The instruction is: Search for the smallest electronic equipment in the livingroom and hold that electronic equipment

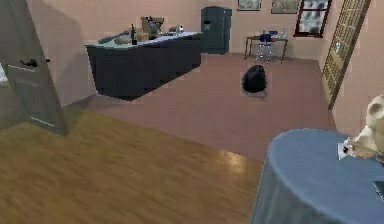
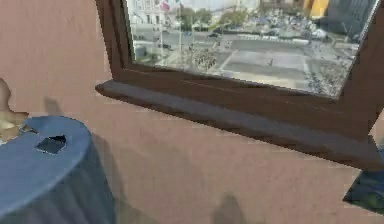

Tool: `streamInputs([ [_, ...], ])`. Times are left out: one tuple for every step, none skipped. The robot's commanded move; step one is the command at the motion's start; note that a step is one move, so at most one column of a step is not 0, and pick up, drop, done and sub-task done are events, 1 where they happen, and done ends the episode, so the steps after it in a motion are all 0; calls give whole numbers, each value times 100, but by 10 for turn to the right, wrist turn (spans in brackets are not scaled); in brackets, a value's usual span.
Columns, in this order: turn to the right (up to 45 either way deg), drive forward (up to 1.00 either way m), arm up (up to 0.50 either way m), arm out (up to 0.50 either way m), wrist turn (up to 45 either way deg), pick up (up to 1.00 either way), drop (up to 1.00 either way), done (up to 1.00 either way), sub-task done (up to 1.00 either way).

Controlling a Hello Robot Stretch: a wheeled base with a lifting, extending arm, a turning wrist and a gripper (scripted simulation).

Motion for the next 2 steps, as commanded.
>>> streamInputs([
  [450, 0, 0, 0, 0, 0, 0, 0, 0],
  [30, 0, 0, 0, 0, 0, 0, 0, 0],
])
